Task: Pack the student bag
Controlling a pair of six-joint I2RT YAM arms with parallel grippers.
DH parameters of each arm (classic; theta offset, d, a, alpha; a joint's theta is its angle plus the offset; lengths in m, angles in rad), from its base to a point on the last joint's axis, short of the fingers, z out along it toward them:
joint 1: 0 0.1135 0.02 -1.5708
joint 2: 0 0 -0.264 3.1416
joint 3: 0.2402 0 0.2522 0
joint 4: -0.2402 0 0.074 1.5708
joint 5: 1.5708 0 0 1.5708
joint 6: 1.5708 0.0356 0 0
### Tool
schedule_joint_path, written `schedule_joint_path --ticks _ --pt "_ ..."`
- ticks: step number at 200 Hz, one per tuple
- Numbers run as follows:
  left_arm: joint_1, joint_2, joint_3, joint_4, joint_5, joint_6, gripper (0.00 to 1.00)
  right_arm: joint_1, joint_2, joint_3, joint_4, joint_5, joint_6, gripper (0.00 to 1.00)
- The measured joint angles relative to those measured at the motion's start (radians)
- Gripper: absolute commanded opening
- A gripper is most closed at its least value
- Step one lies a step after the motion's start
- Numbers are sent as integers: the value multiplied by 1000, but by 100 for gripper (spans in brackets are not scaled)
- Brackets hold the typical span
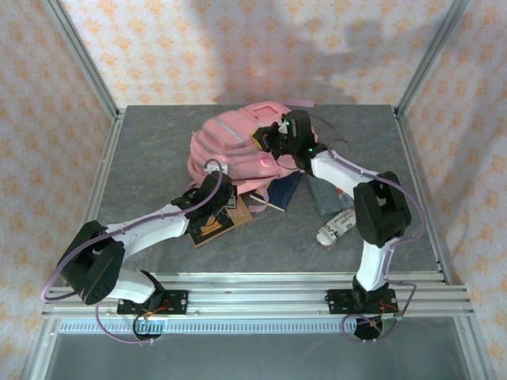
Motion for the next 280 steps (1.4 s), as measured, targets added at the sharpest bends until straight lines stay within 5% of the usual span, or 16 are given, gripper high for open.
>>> schedule_joint_path --ticks 42,72,108,163,196,247,265,280 --pt "-37 95 53 44 38 -2 0 -4 180 360 -315 21 -195 47" --pt "-51 154 86 80 89 -10 0 -5 146 354 -441 98 -301 56" --pt "-63 192 115 86 134 -11 0 -32 -108 11 -444 215 -354 61" --pt "-63 194 127 86 147 -8 0 -76 -481 -506 -168 176 -215 62" --pt "-64 194 134 85 151 -8 0 -41 -407 -651 3 112 -88 62" --pt "-82 194 146 80 149 -7 0 35 -229 -534 174 83 4 59" --pt "-83 194 146 79 140 -8 0 46 -162 -478 187 84 29 51" --pt "-83 194 146 79 127 -8 0 52 -117 -446 187 82 43 24"
